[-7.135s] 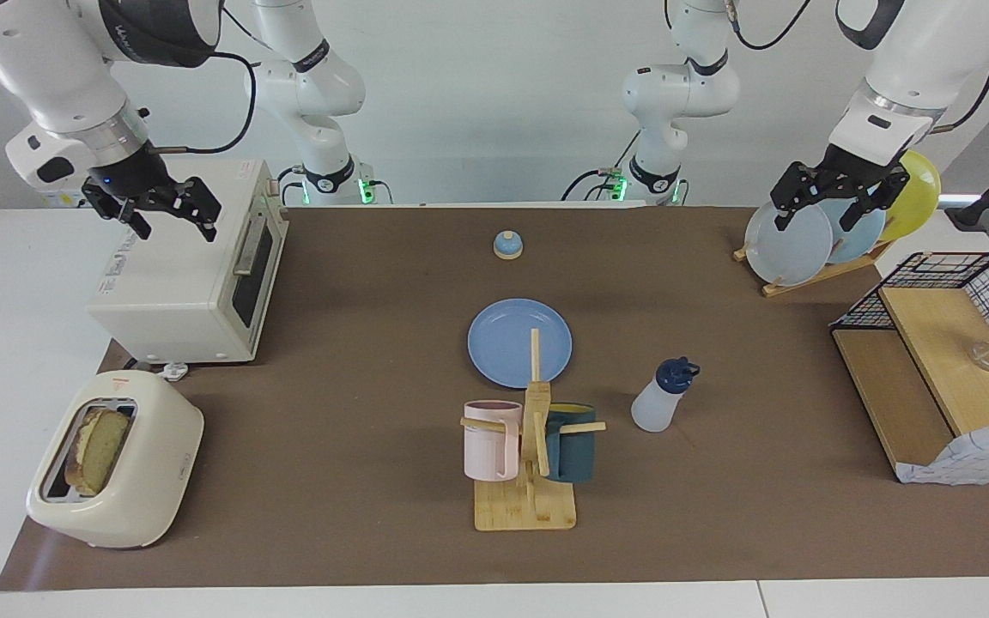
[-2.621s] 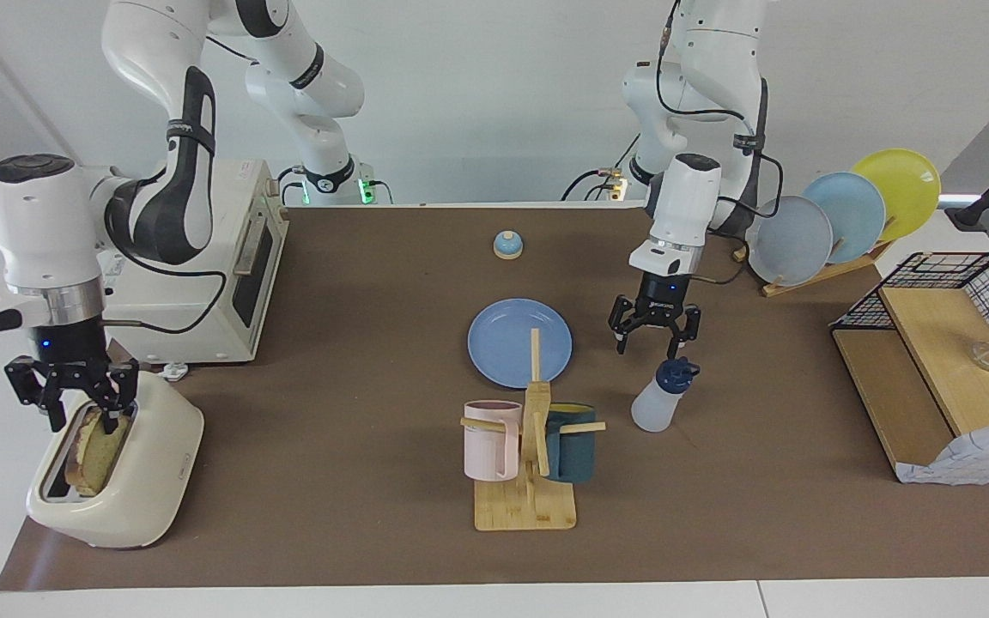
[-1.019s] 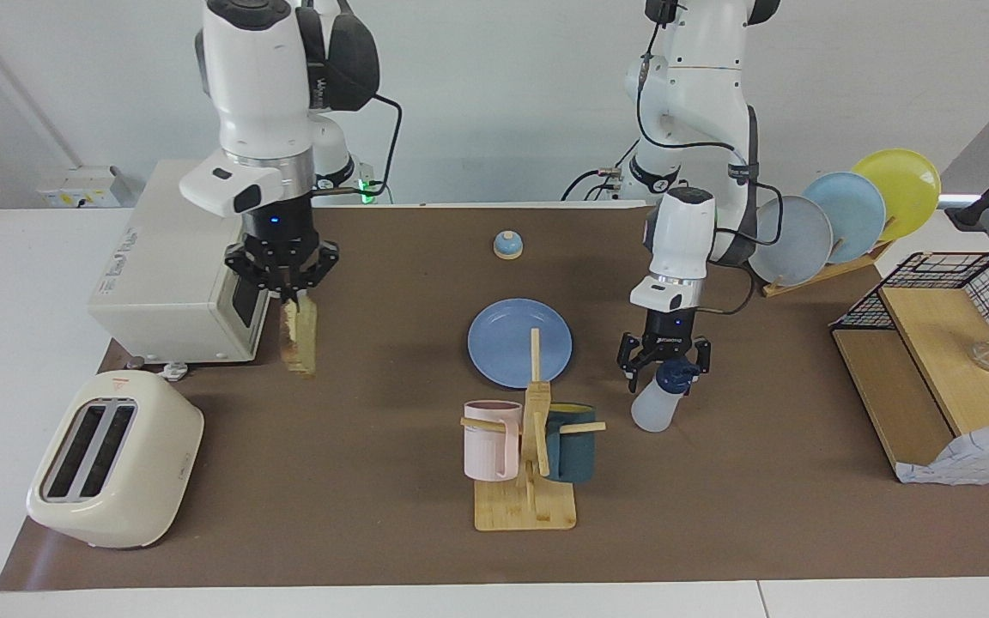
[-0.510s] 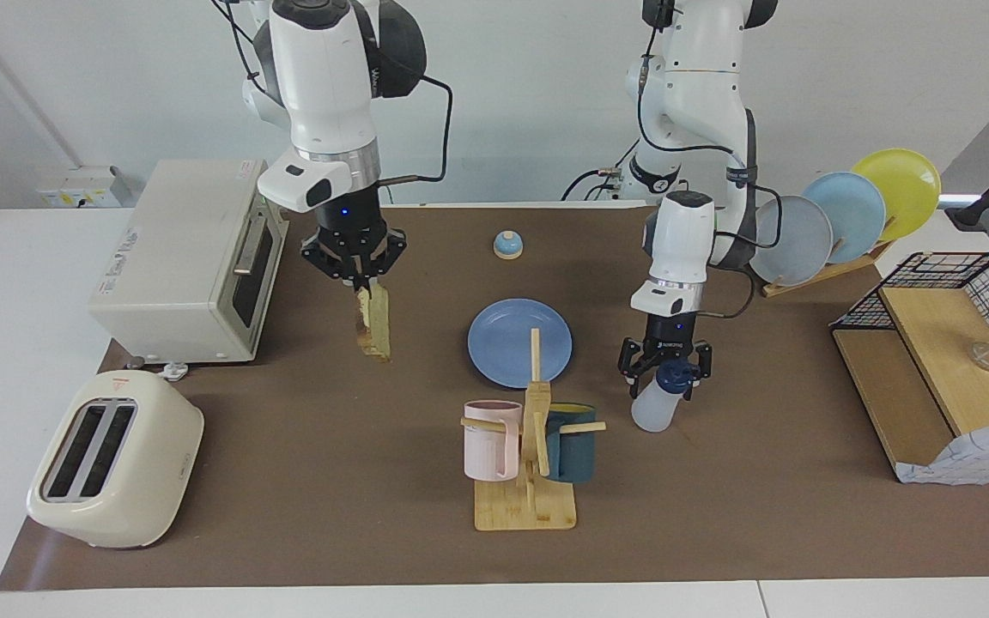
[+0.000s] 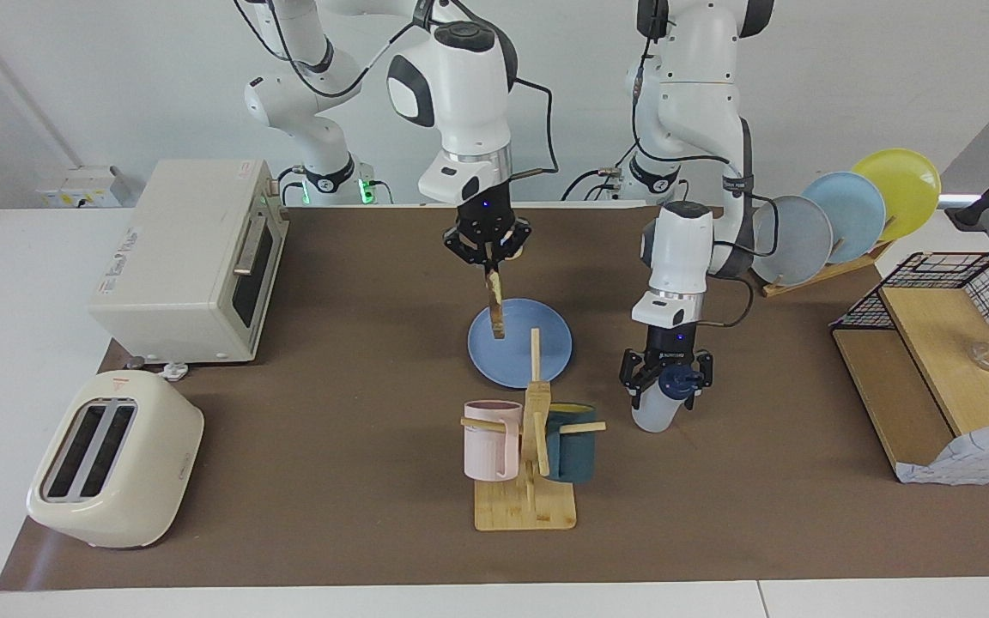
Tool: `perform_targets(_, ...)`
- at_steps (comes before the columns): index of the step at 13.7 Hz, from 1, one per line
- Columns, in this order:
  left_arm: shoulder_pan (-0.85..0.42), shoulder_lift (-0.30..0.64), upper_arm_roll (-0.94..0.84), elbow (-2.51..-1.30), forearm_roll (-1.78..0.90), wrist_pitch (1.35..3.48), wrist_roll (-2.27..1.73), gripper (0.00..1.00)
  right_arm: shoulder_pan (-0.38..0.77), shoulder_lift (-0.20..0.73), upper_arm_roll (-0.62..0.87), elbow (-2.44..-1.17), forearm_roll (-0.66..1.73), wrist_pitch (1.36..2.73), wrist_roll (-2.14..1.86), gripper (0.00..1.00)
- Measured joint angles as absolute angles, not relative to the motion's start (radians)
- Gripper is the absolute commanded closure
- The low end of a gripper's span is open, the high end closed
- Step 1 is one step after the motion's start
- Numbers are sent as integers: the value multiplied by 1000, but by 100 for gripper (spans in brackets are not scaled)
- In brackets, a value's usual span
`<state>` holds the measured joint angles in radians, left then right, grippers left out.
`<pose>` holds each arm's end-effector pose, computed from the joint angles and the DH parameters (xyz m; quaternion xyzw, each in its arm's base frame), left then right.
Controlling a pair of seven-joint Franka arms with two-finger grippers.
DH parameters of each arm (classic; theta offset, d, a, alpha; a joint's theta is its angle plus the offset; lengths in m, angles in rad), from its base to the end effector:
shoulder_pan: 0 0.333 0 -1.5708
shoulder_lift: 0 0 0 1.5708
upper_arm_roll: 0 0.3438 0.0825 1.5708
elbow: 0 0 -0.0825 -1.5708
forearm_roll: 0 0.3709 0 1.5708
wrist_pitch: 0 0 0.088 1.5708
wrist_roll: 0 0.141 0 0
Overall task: Put bread on plate and add seasoning
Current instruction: 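Grasp the bottle with the left gripper while the right gripper carries toast, then place the toast on the plate while the left gripper lifts the bottle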
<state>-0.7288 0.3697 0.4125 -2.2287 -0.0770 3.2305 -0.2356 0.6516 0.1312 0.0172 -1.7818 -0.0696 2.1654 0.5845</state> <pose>0.5868 -0.1960 0.3060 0.9428 -0.0362 0.3294 0.0357 0.4930 0.3831 0.5019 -0.9899 -0.0573 -0.1195 0.0495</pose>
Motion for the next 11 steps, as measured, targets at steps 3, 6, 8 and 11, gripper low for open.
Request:
perform_targets(3,-729,375,413,-2228,-79,3247,-239,0,678,132,17,-1855,-71,2252,604,100)
perform_targets(6,-729,376,414,-2228,-87,3279,-241,50,675,137,12,-1889,-71,2338,604,100)
perform_targets(8,-729,377,414,-2228,-95,3284,-241,87,675,148,12,-1909,-71,2397,604,100)
perform_targets(11,-729,377,415,-2228,-96,3288,-241,100,674,154,11,-1941,-71,2479,604,100)
